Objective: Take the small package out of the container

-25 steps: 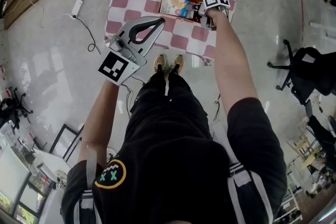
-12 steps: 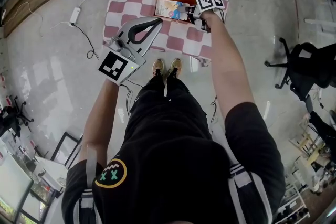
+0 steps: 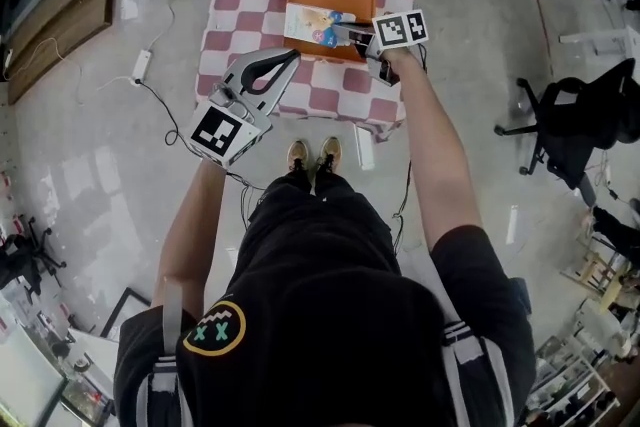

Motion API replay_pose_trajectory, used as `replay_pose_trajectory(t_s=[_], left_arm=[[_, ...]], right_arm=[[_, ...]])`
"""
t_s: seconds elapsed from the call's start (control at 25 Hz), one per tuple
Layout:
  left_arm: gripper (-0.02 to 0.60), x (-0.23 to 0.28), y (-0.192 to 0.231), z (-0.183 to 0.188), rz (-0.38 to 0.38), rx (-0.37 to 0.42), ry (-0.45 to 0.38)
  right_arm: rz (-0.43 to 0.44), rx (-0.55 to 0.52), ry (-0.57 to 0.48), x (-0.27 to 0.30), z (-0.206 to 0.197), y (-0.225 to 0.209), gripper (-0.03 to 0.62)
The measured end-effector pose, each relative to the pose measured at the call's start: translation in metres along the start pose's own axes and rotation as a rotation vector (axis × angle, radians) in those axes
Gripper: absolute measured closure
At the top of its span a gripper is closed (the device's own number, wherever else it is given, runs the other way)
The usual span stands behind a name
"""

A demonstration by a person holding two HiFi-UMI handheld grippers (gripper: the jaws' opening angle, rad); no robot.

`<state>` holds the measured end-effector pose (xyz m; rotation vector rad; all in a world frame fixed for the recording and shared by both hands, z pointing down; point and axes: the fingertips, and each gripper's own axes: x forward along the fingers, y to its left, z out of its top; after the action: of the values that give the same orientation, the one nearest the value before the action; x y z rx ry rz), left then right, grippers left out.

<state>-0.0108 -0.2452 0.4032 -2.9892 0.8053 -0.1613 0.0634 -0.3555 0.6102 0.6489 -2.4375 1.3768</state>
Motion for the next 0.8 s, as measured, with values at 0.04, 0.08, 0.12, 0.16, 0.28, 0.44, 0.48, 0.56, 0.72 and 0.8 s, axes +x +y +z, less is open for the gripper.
replay_pose_trajectory(t_s=[0.04,0.08,0.12,0.16,0.28,0.44,0.48,0.56,0.72,0.8], left_arm=[[0.565,0.0,-0.001,0.002,-0.003,0.006,0.0],[0.565,0.0,-0.002,0.005,-0.008,0.012,-0.002],[0.565,-0.001,-0.004,0.007,-0.014,0.017,-0.005],[0.565,-0.002,-0.005,0.009,-0.019,0.019,-0.008],[0.565,-0.004,-0.007,0.015,-0.028,0.024,-0.014],[0.565,-0.003,-0.008,0.024,-0.038,0.034,-0.024],[0.565,-0.002,-0.009,0.026,-0.04,0.038,-0.028],[0.565,-0.001,-0.01,0.032,-0.044,0.048,-0.034],[0.565,-0.001,-0.013,0.043,-0.053,0.069,-0.046],[0.565,-0.003,-0.015,0.047,-0.058,0.077,-0.051]], right_arm=[[-0.001,-0.039,-0.026,-0.009,0.005,0.01,0.571],[-0.003,-0.083,-0.051,-0.018,0.009,0.022,0.571],[-0.004,-0.13,-0.078,-0.028,0.014,0.036,0.571],[-0.005,-0.178,-0.106,-0.038,0.018,0.051,0.571],[-0.021,-0.307,-0.181,-0.068,0.028,0.093,0.571],[-0.065,-0.462,-0.275,-0.106,0.034,0.14,0.571],[-0.077,-0.497,-0.299,-0.115,0.034,0.149,0.571],[-0.102,-0.566,-0.342,-0.131,0.034,0.167,0.571],[-0.145,-0.704,-0.419,-0.155,0.031,0.197,0.571],[-0.161,-0.778,-0.452,-0.162,0.026,0.21,0.571]])
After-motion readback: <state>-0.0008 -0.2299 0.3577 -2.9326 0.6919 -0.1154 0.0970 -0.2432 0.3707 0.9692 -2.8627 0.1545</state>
